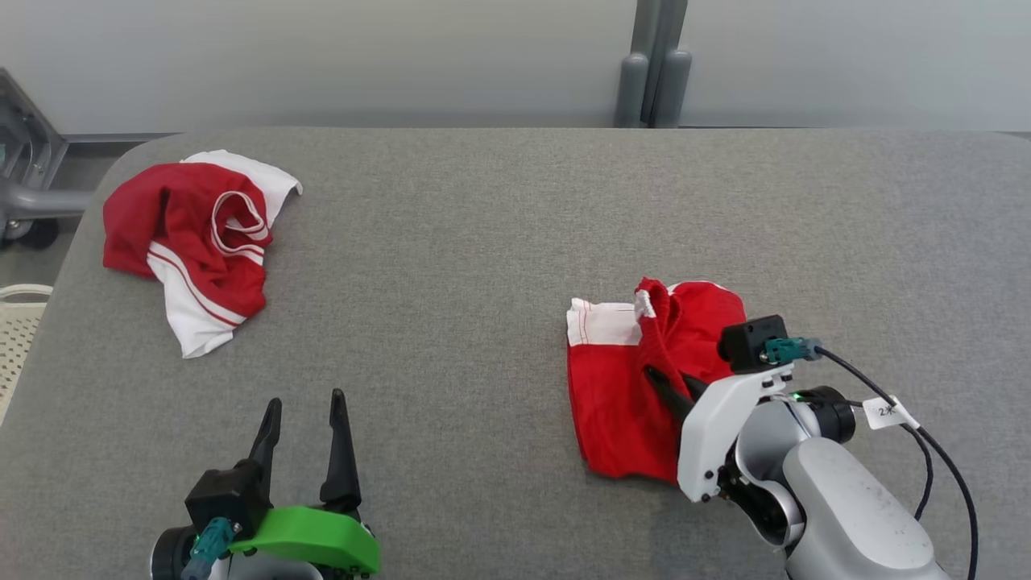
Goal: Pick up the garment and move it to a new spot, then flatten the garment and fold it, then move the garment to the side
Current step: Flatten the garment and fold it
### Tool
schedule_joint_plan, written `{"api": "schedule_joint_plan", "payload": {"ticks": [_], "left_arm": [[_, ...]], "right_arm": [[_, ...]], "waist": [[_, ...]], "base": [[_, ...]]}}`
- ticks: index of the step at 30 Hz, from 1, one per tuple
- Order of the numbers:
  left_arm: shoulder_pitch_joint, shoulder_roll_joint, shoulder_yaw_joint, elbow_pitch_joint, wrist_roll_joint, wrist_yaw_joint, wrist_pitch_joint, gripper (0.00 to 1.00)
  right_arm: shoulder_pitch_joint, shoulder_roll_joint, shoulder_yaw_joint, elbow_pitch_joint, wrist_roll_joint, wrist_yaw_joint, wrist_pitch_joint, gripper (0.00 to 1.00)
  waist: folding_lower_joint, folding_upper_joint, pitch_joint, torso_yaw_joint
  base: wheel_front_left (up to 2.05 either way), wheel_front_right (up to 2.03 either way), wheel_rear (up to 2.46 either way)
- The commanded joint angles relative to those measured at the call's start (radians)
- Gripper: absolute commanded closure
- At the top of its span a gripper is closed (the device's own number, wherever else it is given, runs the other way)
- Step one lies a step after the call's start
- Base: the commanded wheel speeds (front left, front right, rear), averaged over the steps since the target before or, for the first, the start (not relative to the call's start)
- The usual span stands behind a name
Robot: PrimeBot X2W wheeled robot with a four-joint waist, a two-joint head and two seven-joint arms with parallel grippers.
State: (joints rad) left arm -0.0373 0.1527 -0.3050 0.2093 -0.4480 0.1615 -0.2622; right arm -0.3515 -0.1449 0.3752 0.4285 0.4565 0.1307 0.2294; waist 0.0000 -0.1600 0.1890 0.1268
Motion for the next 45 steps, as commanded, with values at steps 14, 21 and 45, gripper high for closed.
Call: {"api": "schedule_joint_plan", "payload": {"ticks": [14, 21, 45], "left_arm": [[-0.034, -0.022, 0.006, 0.010, 0.010, -0.018, -0.003, 0.00], [-0.037, -0.027, 0.016, 0.017, 0.017, -0.022, -0.003, 0.00], [0.009, -0.048, 0.026, 0.003, 0.034, -0.032, -0.003, 0.00]], "right_arm": [[-0.045, 0.070, -0.018, 0.165, -0.100, 0.000, -0.017, 1.00], [-0.082, 0.087, -0.018, 0.252, -0.137, 0.000, -0.066, 0.13], [0.045, 0.090, -0.130, -0.002, -0.209, 0.000, -0.203, 0.00]], "waist": [[0.0000, 0.0000, 0.035, 0.055], [0.0000, 0.0000, 0.036, 0.060], [0.0000, 0.0000, -0.016, -0.042]], "base": [[0.00, 0.00, 0.00], [0.00, 0.00, 0.00], [0.00, 0.00, 0.00]]}}
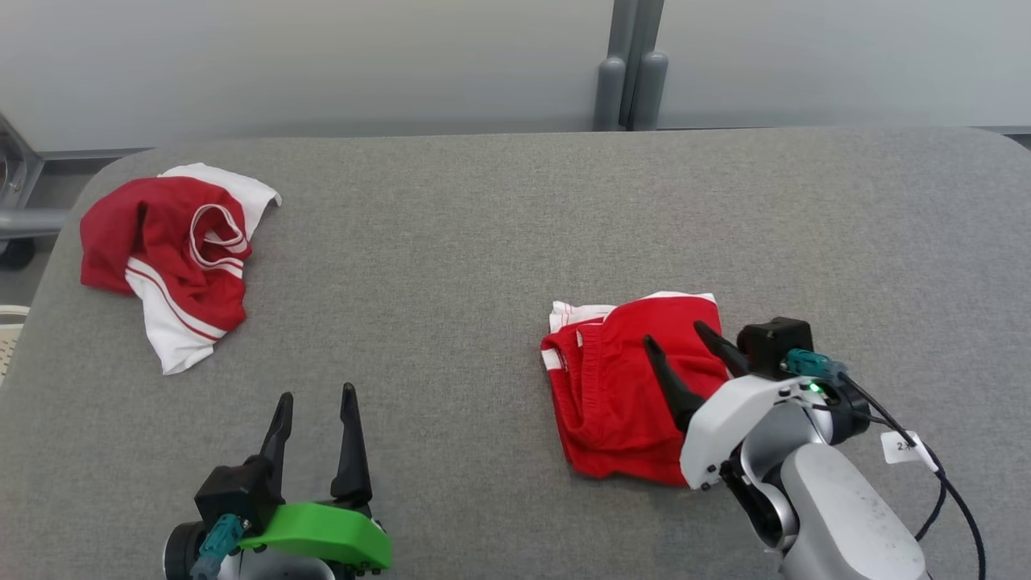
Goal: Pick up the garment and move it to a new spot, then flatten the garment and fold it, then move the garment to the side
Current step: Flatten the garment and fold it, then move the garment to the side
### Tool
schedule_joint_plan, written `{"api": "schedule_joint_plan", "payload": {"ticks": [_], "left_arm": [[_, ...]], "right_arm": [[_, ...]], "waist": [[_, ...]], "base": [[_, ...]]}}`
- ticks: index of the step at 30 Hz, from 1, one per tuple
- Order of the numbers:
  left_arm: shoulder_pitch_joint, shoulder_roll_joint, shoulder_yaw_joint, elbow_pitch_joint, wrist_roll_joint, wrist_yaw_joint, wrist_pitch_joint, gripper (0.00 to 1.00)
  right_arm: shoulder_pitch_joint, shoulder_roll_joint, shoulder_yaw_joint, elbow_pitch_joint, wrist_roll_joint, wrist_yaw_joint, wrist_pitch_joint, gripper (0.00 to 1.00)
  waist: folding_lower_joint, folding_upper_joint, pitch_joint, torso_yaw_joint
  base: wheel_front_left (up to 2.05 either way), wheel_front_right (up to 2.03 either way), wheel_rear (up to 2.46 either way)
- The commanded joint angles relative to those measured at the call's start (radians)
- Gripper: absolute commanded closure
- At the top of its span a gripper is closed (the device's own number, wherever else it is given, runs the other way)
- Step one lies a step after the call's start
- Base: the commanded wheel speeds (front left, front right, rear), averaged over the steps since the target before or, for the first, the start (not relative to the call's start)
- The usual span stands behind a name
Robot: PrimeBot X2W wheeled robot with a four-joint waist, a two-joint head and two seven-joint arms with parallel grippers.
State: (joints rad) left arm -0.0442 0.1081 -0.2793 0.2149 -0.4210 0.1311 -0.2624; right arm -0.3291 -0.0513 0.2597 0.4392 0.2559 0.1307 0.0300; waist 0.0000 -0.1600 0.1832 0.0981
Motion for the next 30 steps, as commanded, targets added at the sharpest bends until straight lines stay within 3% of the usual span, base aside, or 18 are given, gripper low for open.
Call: {"api": "schedule_joint_plan", "payload": {"ticks": [1, 16, 21, 30], "left_arm": [[0.017, -0.004, -0.001, -0.002, 0.007, -0.003, -0.003, 0.00], [0.044, -0.011, -0.008, -0.021, 0.009, 0.001, -0.003, 0.00], [0.043, -0.009, -0.019, -0.020, 0.010, -0.003, -0.002, 0.00], [0.040, -0.006, -0.028, -0.013, 0.006, -0.001, 0.003, 0.00]], "right_arm": [[0.036, -0.004, -0.033, -0.027, -0.015, 0.000, 0.000, 0.00], [0.198, 0.000, -0.234, -0.205, -0.050, 0.000, 0.060, 0.00], [0.197, -0.003, -0.229, -0.197, -0.057, 0.000, 0.113, 0.00], [0.110, -0.090, -0.209, -0.103, 0.038, 0.000, 0.216, 0.00]], "waist": [[0.0000, 0.0000, -0.014, -0.018], [0.0000, 0.0000, -0.035, -0.075], [0.0000, 0.0000, -0.035, -0.066], [0.0000, 0.0000, -0.015, -0.006]], "base": [[0.00, 0.00, 0.00], [0.00, 0.00, 0.00], [0.00, 0.00, 0.00], [0.00, 0.00, 0.00]]}}
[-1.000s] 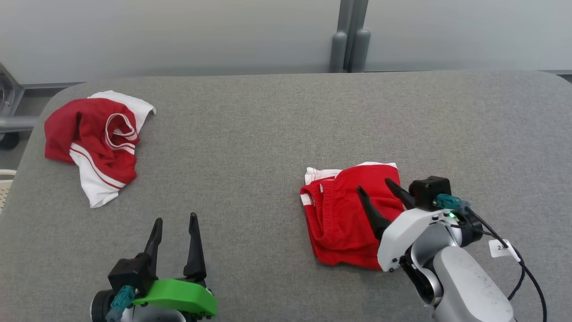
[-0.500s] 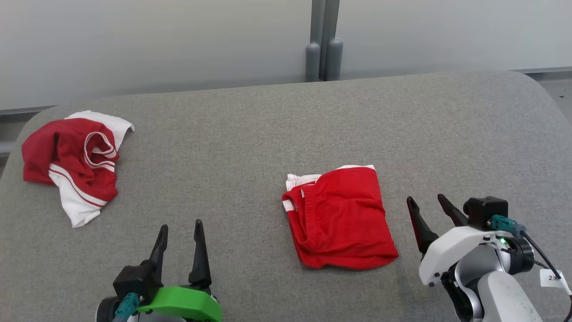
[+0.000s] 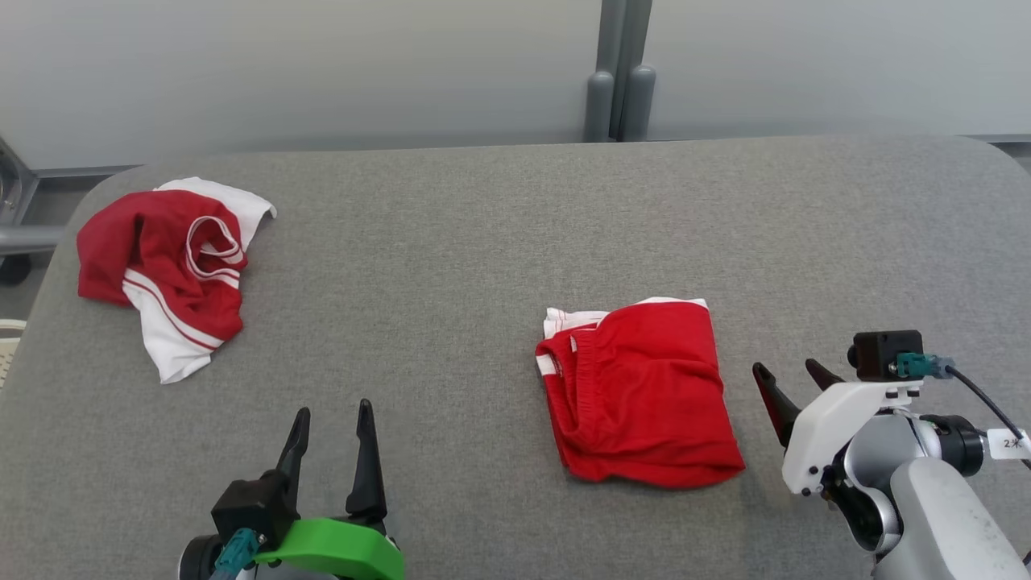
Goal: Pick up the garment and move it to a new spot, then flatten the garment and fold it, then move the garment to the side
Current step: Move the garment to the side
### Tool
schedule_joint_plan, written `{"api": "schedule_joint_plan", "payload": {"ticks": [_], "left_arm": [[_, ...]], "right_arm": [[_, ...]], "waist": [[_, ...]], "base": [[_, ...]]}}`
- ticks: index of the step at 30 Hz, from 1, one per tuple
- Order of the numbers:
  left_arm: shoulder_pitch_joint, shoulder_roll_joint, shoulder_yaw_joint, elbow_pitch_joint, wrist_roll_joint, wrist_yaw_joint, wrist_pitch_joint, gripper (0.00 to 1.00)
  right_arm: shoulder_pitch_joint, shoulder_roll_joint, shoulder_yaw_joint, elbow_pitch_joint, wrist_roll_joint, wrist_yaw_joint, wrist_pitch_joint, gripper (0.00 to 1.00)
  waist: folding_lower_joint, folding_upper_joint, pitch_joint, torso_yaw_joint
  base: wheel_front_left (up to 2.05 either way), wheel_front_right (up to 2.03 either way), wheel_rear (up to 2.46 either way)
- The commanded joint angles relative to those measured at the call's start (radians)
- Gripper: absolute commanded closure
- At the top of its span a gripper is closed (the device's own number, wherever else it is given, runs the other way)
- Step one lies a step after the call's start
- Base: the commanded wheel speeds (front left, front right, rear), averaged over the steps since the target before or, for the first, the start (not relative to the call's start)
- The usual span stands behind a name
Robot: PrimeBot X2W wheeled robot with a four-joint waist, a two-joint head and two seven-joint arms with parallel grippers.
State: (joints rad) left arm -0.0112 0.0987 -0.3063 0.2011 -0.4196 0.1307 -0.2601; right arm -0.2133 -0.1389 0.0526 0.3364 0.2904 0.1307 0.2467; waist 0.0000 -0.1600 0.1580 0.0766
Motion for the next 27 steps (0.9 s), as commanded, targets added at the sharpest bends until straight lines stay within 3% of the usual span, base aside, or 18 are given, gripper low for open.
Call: {"api": "schedule_joint_plan", "payload": {"ticks": [1, 14, 27], "left_arm": [[0.004, 0.004, -0.001, 0.001, 0.005, -0.001, 0.000, 0.00], [-0.048, 0.016, -0.006, -0.014, 0.013, -0.002, 0.000, 0.00], [-0.081, 0.010, -0.008, -0.005, 0.018, -0.002, -0.004, 0.00]], "right_arm": [[-0.018, -0.009, 0.000, 0.017, 0.017, 0.000, 0.007, 0.00], [-0.204, -0.071, 0.025, 0.315, 0.241, 0.000, 0.059, 0.00], [-0.299, -0.105, 0.172, 0.434, 0.424, 0.000, 0.056, 0.00]], "waist": [[0.0000, 0.0000, 0.015, 0.023], [0.0000, 0.0000, 0.124, 0.109], [0.0000, 0.0000, 0.170, 0.119]], "base": [[0.00, 0.00, 0.00], [0.00, 0.00, 0.00], [0.00, 0.00, 0.00]]}}
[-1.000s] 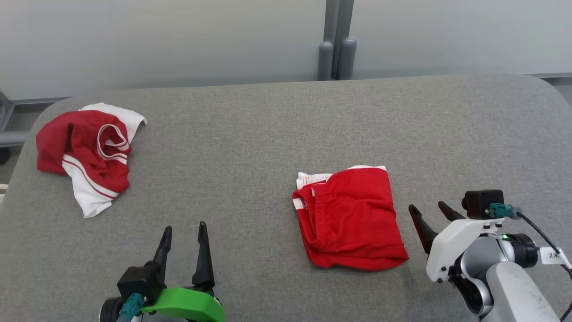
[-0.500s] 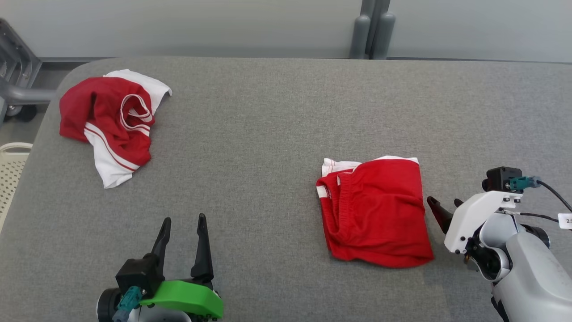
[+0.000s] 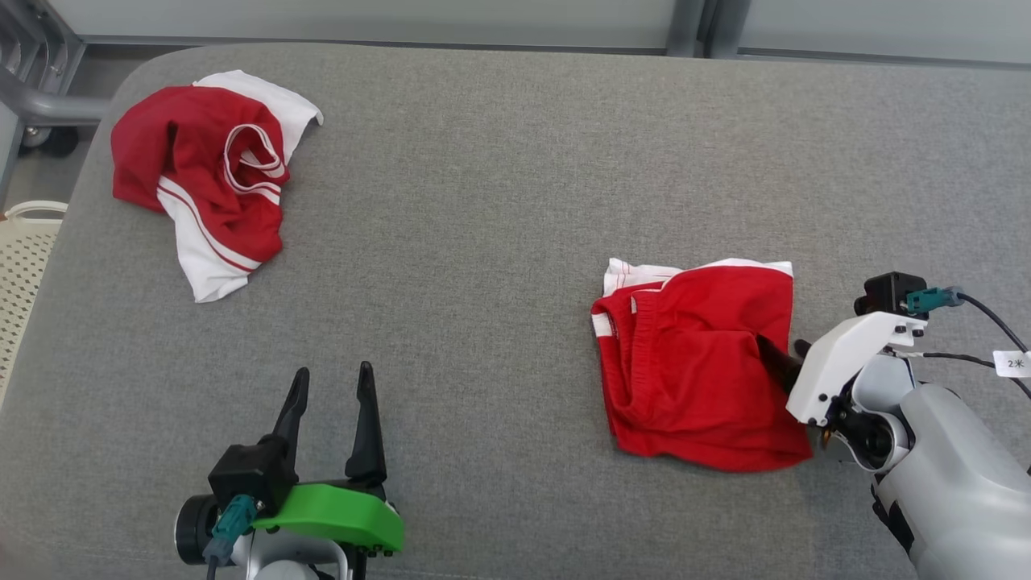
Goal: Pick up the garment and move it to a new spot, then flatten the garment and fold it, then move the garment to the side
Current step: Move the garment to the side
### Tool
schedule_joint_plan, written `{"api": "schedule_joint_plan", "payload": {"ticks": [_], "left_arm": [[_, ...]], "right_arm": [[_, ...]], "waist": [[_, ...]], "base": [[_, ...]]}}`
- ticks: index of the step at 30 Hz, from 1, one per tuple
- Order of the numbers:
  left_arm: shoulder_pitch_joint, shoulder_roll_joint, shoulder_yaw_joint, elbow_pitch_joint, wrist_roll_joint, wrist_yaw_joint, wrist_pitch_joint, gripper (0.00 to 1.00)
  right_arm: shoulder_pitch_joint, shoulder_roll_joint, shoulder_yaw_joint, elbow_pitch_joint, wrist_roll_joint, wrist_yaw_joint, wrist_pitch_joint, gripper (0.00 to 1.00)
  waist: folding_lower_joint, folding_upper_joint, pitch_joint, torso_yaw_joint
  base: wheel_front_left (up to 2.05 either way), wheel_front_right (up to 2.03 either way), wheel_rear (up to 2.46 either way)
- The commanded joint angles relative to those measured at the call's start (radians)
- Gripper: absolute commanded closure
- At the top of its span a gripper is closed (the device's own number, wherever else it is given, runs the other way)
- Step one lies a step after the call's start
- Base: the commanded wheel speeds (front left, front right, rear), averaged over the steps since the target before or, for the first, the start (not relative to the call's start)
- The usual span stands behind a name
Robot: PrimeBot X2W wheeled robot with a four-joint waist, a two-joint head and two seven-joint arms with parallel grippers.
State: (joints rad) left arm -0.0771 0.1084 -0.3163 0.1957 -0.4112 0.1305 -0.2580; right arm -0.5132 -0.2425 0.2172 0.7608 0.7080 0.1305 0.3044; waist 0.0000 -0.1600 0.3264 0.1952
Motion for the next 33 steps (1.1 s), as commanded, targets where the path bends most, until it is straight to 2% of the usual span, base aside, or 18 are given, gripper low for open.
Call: {"api": "schedule_joint_plan", "payload": {"ticks": [1, 2, 3, 4, 10, 17, 25, 30, 33], "left_arm": [[-0.017, 0.000, 0.002, 0.002, 0.009, -0.003, -0.006, 0.00], [-0.018, 0.000, 0.003, 0.003, 0.009, -0.004, -0.006, 0.00], [-0.019, -0.001, 0.003, 0.004, 0.010, -0.004, -0.006, 0.00], [-0.020, -0.001, 0.003, 0.005, 0.009, -0.004, -0.007, 0.00], [-0.026, -0.005, 0.009, -0.013, 0.013, -0.014, -0.007, 0.00], [-0.043, -0.008, 0.009, -0.032, 0.033, -0.023, -0.007, 0.00], [-0.061, -0.013, 0.014, -0.052, 0.051, -0.031, -0.007, 0.00], [-0.078, -0.011, 0.015, -0.060, 0.063, -0.039, -0.007, 0.00], [-0.088, -0.011, 0.012, -0.057, 0.067, -0.043, -0.007, 0.00]], "right_arm": [[-0.005, -0.005, 0.019, 0.016, 0.013, 0.000, -0.007, 0.58], [-0.012, -0.009, 0.031, 0.021, 0.020, 0.000, -0.012, 0.67], [-0.018, -0.012, 0.044, 0.027, 0.025, 0.000, -0.017, 0.93], [-0.022, -0.015, 0.056, 0.033, 0.031, 0.000, -0.022, 1.00], [-0.064, -0.051, 0.126, 0.053, 0.031, 0.000, -0.070, 1.00], [-0.113, -0.095, 0.186, 0.060, 0.027, 0.000, -0.115, 1.00], [-0.188, -0.136, 0.215, 0.067, 0.031, 0.000, -0.143, 1.00], [-0.248, -0.141, 0.234, 0.065, 0.037, 0.000, -0.149, 1.00], [-0.265, -0.140, 0.239, 0.069, 0.042, 0.000, -0.154, 1.00]], "waist": [[0.0000, 0.0000, 0.003, 0.000], [0.0000, 0.0000, 0.004, 0.000], [0.0000, 0.0000, 0.005, -0.001], [0.0000, 0.0000, 0.006, -0.002], [0.0000, 0.0000, 0.011, -0.017], [0.0000, 0.0000, 0.016, -0.074], [0.0000, 0.0000, 0.037, -0.212], [0.0000, 0.0000, 0.066, -0.321], [0.0000, 0.0000, 0.075, -0.356]], "base": [[0.00, 0.00, 0.00], [0.00, 0.00, 0.00], [0.00, 0.00, 0.00], [0.00, 0.00, 0.00], [0.00, 0.00, 0.00], [0.00, 0.00, 0.00], [0.00, 0.00, 0.00], [0.00, 0.00, 0.00], [0.00, 0.00, 0.00]]}}
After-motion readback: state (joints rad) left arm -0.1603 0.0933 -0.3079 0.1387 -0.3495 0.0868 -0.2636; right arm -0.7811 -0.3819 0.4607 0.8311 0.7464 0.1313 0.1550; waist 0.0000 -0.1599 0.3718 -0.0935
